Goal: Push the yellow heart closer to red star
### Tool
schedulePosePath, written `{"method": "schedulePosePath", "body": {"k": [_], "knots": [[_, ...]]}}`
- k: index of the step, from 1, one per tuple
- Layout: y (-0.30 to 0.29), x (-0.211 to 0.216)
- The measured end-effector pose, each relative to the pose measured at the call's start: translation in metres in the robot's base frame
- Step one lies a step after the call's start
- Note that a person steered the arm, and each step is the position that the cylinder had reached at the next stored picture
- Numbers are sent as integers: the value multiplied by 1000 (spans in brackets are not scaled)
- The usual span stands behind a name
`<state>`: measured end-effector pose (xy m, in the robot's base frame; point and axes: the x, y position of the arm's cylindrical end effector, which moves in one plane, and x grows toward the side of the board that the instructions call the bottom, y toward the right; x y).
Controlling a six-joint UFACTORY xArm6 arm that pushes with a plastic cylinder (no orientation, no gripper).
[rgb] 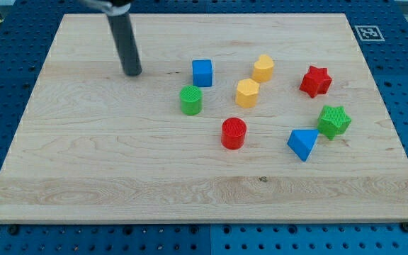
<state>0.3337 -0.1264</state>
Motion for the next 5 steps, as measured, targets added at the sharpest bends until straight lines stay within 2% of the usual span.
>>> {"method": "schedulePosePath", "body": {"k": [1, 2, 3, 5], "knots": [[19, -63], [58, -76], [67, -64], [38, -35]]}}
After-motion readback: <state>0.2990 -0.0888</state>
